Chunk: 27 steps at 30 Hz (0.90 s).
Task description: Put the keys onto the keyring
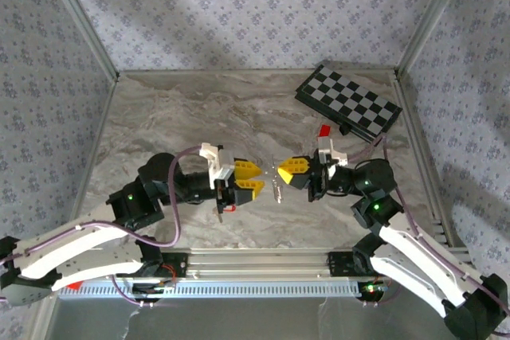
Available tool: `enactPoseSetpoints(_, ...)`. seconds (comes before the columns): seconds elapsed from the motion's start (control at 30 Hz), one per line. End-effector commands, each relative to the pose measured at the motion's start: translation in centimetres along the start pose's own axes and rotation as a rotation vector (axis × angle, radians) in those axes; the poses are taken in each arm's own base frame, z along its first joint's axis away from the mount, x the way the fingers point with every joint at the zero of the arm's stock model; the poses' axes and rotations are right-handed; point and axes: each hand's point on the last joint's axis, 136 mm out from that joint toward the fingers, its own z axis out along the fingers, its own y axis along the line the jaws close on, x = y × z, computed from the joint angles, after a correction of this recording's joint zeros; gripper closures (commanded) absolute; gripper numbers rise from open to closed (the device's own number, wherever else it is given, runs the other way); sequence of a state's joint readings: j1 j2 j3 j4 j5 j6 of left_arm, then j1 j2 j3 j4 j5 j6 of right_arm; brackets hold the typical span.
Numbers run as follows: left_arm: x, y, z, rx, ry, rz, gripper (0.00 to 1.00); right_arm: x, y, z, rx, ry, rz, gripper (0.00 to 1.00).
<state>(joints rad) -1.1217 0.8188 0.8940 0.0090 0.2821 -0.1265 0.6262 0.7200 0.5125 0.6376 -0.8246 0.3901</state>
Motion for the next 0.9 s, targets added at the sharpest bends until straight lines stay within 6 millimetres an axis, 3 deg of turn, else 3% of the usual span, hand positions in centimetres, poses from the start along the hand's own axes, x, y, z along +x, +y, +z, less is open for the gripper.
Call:
enactPoseSetpoints(0.0, 0.0, 0.6, 0.0, -0.039, 0.024, 0.061, 0.67, -2.7, 2.1, 0.4, -0.098, -0.05, -0.07, 1.0)
enactPoseSetpoints(0.23, 0.6, 0.3, 0.8, -0.008, 0.063, 0.097, 0.72, -3.0, 2.6, 0.9, -0.143, -0.051, -0.084, 1.0)
enactPoseSetpoints(0.5, 1.5, -0.8, 1.7, 0.079, 0.091, 0.087, 0.8, -2.6, 1.9, 1.3, -0.113, -0.037, -0.09, 1.0)
enactPoseSetpoints(0.87, 1.9, -2.1, 2.0, 0.158, 0.099, 0.047, 0.77, -1.9, 0.8, 1.2, -0.049, -0.036, -0.087, 1.0)
